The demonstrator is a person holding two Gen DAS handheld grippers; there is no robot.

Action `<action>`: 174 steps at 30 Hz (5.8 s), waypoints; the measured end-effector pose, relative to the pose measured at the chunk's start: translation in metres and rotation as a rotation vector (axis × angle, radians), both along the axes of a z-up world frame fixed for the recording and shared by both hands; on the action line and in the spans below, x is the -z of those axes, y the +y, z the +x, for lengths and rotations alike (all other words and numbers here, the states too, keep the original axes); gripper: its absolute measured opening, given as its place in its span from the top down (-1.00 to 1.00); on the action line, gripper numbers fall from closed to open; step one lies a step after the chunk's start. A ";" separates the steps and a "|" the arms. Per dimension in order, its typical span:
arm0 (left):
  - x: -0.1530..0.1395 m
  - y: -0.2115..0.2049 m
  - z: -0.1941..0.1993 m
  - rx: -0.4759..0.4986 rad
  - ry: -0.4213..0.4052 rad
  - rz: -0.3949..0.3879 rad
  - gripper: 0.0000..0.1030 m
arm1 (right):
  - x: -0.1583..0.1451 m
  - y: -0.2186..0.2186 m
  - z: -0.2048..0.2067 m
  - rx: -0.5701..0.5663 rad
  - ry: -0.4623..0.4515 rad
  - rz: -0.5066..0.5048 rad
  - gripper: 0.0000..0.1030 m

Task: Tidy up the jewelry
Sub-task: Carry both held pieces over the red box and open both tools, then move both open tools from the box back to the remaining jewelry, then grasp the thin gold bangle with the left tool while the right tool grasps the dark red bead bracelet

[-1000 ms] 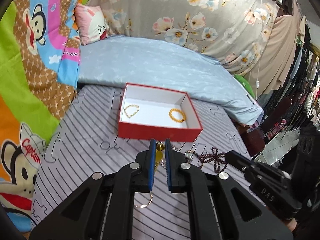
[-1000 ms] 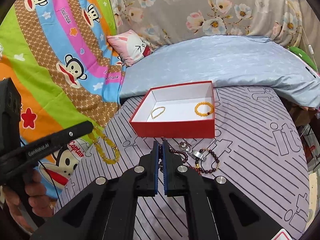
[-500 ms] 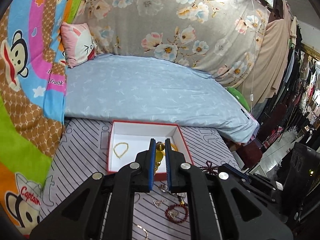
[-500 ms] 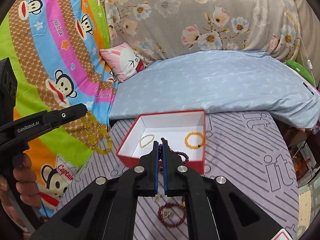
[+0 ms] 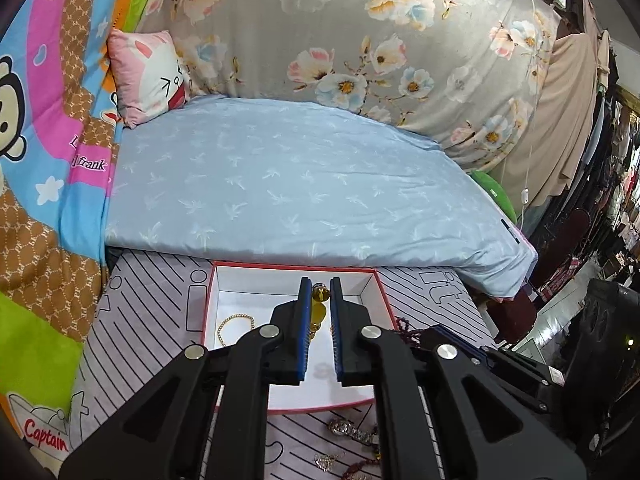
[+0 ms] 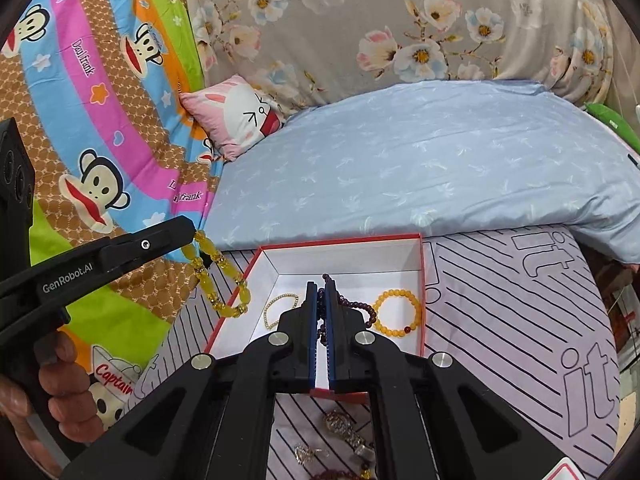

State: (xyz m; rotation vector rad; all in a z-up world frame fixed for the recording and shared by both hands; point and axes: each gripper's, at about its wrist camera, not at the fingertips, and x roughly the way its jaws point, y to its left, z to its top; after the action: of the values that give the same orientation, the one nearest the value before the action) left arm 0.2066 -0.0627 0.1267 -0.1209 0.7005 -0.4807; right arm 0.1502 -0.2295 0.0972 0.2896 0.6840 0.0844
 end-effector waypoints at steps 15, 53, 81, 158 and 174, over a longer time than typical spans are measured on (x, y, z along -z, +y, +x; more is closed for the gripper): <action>0.042 -0.018 0.047 -0.005 0.062 0.024 0.84 | 0.039 0.004 0.041 -0.007 0.076 -0.030 0.94; 0.104 -0.015 0.058 -0.137 0.062 0.249 0.05 | 0.065 0.017 0.055 0.045 0.119 -0.131 0.21; 0.091 0.016 -0.057 -0.150 0.076 0.273 0.04 | 0.038 0.016 -0.091 0.101 0.086 -0.133 0.14; 0.164 0.060 -0.169 -0.095 0.199 0.211 0.95 | 0.091 0.018 -0.149 0.095 0.204 -0.054 0.87; 0.117 0.049 -0.177 -0.047 0.157 0.173 0.94 | 0.027 0.026 -0.168 0.043 0.073 -0.048 0.87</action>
State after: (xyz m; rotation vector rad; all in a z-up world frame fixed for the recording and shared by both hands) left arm 0.0297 -0.0139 0.0097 -0.0122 0.8877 -0.3661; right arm -0.0175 -0.2032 0.0704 0.2626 0.7505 0.0166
